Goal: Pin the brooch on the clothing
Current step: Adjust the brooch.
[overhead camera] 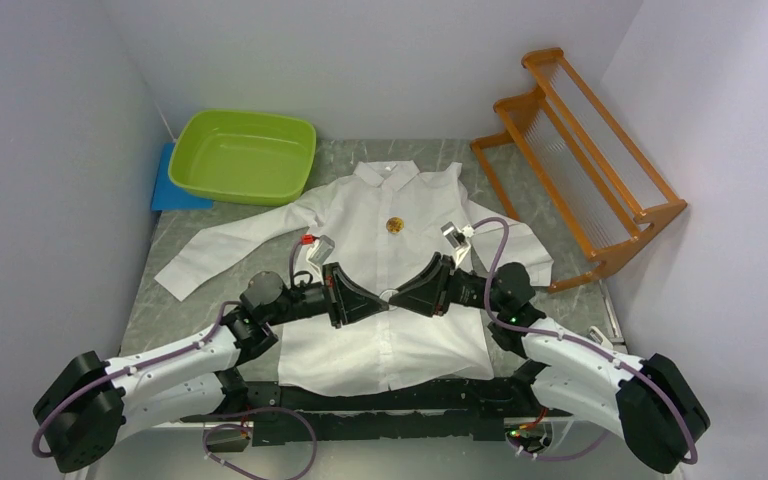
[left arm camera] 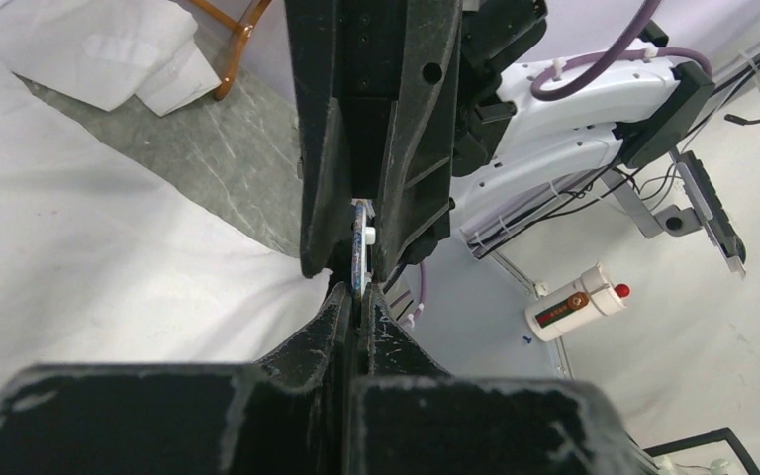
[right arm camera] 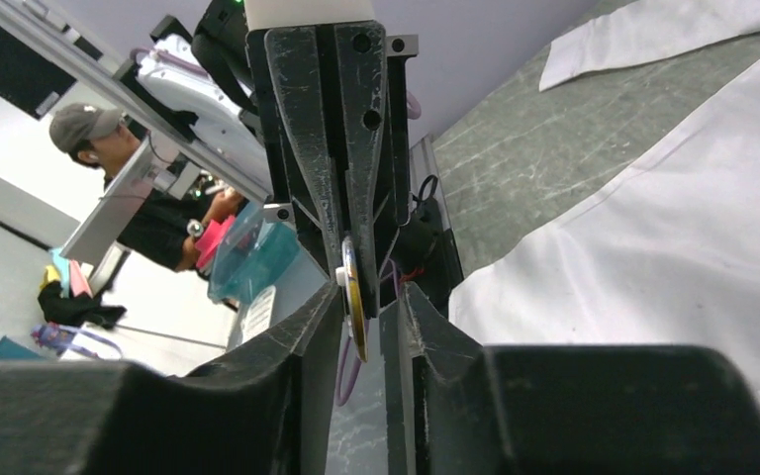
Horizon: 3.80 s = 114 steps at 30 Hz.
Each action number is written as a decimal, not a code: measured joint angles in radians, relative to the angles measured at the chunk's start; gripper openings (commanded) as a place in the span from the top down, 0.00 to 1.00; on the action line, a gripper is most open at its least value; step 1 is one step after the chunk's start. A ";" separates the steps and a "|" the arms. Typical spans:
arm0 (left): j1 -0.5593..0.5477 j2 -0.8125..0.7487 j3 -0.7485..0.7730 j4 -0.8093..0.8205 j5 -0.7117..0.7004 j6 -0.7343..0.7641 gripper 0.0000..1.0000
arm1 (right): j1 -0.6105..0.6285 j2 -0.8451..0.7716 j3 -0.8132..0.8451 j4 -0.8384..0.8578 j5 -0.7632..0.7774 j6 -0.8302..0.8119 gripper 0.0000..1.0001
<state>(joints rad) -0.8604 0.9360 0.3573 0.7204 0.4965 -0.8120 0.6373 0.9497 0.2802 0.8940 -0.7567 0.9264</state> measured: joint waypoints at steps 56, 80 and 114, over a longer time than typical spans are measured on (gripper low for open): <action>-0.003 -0.090 0.002 -0.196 -0.015 0.093 0.97 | 0.053 -0.068 0.087 -0.354 0.033 -0.252 0.76; 0.007 -0.070 0.002 -0.330 -0.031 0.098 0.97 | 0.177 -0.068 0.211 -0.792 0.333 -0.542 0.35; -0.003 -0.122 0.008 -0.235 0.004 0.113 0.97 | 0.209 -0.142 0.121 -0.465 0.179 -0.421 0.51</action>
<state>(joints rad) -0.8639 0.8143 0.3649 0.4858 0.5003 -0.6987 0.8463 0.8082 0.4007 0.4286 -0.5774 0.5053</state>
